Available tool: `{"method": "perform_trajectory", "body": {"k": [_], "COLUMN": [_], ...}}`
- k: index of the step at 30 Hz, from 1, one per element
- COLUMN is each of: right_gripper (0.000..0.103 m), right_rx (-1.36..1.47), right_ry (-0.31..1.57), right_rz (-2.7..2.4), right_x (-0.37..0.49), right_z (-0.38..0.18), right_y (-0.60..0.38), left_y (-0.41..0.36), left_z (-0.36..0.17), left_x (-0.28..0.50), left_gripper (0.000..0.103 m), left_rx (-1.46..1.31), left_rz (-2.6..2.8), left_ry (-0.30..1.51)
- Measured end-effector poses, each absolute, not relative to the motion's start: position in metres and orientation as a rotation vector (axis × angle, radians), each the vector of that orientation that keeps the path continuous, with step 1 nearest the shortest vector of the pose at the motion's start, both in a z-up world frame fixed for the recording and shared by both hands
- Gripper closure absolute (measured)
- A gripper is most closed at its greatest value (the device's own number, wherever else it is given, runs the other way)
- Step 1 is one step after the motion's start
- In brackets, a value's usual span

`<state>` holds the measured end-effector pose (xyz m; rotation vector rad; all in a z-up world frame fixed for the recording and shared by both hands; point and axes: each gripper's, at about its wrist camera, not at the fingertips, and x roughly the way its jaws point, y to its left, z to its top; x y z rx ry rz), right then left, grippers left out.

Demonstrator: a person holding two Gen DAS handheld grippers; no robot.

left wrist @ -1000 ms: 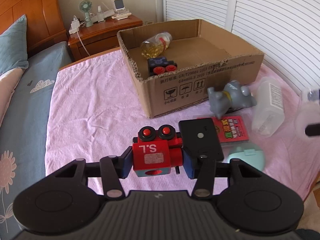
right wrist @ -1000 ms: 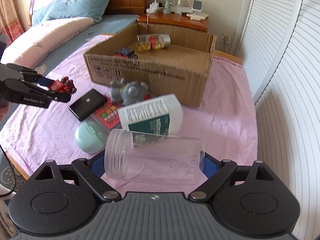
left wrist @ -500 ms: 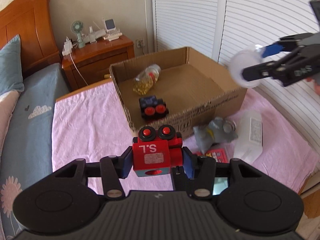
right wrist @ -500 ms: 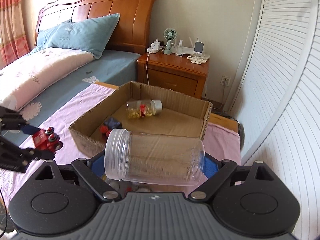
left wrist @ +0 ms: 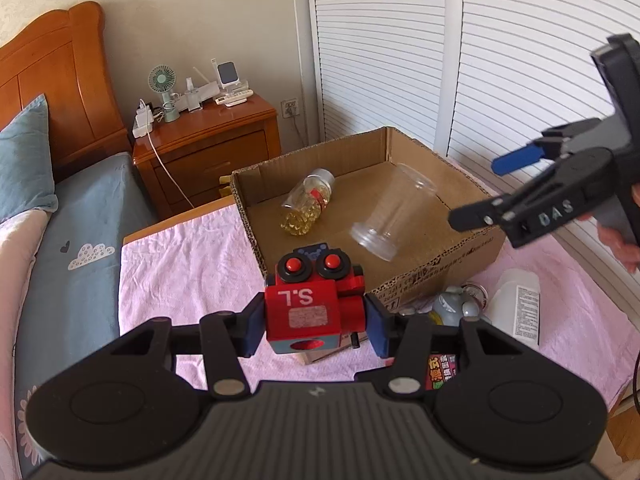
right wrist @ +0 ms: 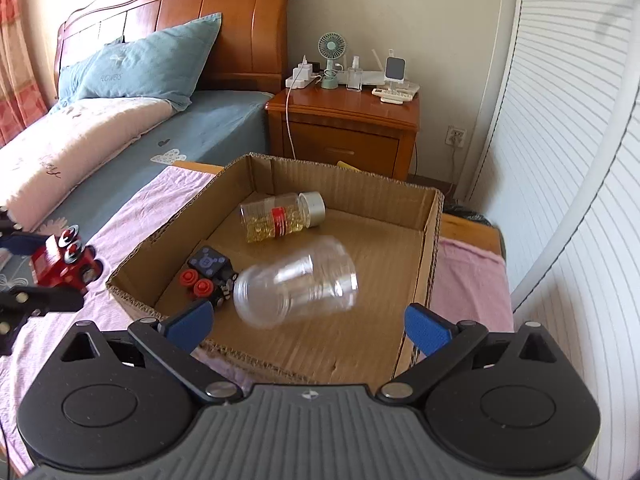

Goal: Organize rigid objects
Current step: 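Carry the jar and train into the box and open both tools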

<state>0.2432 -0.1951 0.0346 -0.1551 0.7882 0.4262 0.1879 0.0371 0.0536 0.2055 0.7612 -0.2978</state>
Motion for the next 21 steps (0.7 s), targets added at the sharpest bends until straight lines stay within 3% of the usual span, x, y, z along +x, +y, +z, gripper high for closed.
{"method": "perform_trajectory", "body": {"k": [21], "right_gripper": [0.0], "right_rx": [-0.136], "right_ry": [0.771], "right_rz": [0.367], "right_x": [0.195], "right_z": [0.031], "right_y": [-0.242], "left_y": [-0.068], "left_z": [0.036], "left_x": [0.259], "left_gripper": [0.053], "left_rx": [0.262], "left_rz": [-0.435], "left_ry": [0.829]}}
